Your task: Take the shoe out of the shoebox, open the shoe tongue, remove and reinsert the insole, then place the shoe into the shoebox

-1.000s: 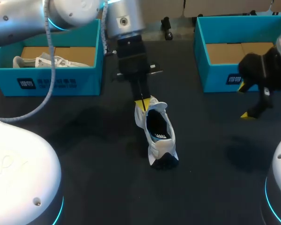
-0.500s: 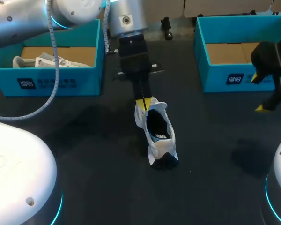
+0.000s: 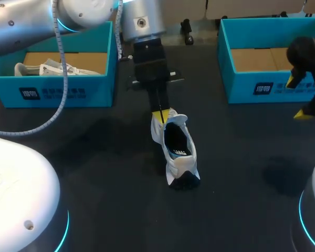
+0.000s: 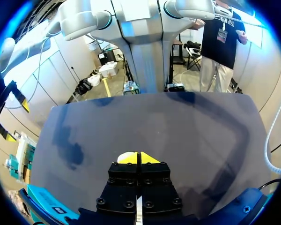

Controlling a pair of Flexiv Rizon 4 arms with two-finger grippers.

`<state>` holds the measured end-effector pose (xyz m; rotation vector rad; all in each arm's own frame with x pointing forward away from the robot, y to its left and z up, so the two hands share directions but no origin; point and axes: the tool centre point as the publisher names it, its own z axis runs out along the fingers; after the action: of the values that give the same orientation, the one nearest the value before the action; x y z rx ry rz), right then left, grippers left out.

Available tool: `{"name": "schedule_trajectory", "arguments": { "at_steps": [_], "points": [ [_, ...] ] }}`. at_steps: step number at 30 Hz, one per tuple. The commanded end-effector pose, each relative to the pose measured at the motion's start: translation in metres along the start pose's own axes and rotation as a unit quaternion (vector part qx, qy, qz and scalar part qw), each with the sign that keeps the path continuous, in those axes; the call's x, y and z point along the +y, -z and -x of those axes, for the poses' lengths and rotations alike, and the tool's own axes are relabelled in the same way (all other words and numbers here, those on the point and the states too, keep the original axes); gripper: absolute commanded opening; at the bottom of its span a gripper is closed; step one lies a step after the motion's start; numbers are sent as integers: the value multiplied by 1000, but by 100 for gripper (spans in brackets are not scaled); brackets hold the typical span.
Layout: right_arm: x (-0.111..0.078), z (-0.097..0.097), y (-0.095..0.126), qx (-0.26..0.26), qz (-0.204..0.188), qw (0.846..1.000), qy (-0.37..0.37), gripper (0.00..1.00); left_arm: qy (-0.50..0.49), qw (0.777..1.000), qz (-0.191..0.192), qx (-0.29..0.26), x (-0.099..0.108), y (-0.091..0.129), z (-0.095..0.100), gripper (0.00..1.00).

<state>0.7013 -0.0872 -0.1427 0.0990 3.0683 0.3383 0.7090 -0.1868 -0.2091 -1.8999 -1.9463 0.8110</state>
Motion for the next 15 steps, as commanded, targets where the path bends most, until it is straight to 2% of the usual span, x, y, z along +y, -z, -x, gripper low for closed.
{"name": "schedule_trajectory", "arguments": {
  "at_steps": [1,14,15],
  "points": [
    [1,3,-2,2,-2,1000,-1,100,0,1000,1,1,0,0,0,0],
    [1,3,-2,2,-2,1000,-1,100,-13,999,44,8,38,-21,20,0],
    [1,3,-2,2,-2,1000,-1,100,-10,998,55,10,41,-22,22,0]
  ]
}}
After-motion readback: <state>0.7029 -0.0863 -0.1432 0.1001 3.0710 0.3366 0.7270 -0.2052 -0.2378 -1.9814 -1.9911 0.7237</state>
